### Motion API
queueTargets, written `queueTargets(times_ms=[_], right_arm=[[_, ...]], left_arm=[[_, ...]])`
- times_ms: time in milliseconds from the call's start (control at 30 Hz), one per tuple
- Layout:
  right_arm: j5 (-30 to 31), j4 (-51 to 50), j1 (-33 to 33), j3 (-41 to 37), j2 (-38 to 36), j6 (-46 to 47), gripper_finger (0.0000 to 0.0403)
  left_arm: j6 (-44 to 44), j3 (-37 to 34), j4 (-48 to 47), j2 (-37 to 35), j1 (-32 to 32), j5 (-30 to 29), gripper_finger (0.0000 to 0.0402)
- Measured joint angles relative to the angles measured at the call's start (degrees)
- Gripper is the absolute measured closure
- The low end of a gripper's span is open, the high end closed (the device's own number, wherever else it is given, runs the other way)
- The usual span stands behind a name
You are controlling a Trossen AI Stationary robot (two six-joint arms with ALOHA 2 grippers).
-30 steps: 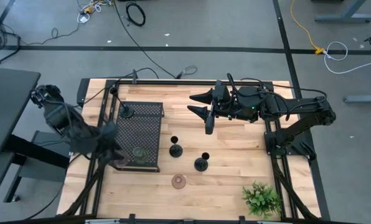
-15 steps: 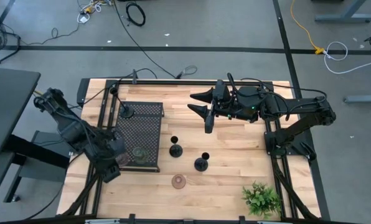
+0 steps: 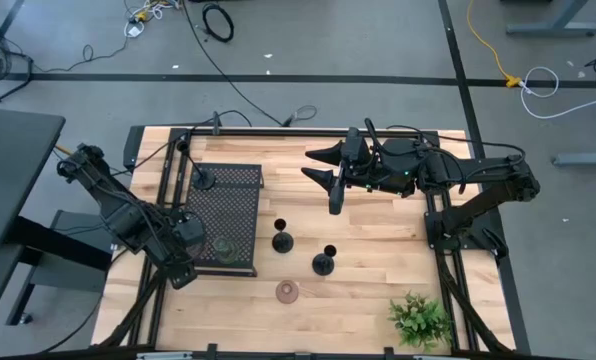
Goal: Pick & Place candle stick holders
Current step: Adjust the purple glass candle holder on the shelf, then put the pink glass candle holder on the shelf
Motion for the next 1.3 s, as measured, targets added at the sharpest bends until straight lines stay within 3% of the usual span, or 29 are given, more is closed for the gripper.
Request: queueTargets(times_ms=[267,467,633,800,967,1100,1300], right_arm=[[0.0,0.0,0.0,0.0,0.0,-0.1,0.0218],[-0.1,-0.7,0.0,0.0,0.0,0.0,0.0218],[-0.9,-3.6,0.1,0.0,0.0,1.1,0.0218],[-8.6,-8.2,1.2,0.0,0.0,4.7,0.0218],[-10.7,-14.4,5.5,0.0,0.0,8.9,0.0218],[-10.5,-16.6,9.7,0.0,0.0,15.6,0.0218],[-3.6,-15.4,16.7,0.0,1.3,24.5,0.0218]], left_arm=[[0.0,1.1,0.9,0.0,0.0,6.1,0.0168],[1.5,4.2,7.3,0.0,0.0,3.6,0.0168],[3.3,6.0,10.9,-0.1,0.0,-3.3,0.0168],[9.8,6.8,16.3,0.0,0.0,-12.4,0.0168],[16.9,6.9,19.7,0.0,0.0,-21.4,0.0168],[21.1,6.9,19.8,0.0,0.0,-27.0,0.0168],[22.7,6.9,19.9,0.0,0.0,-32.8,0.0168]])
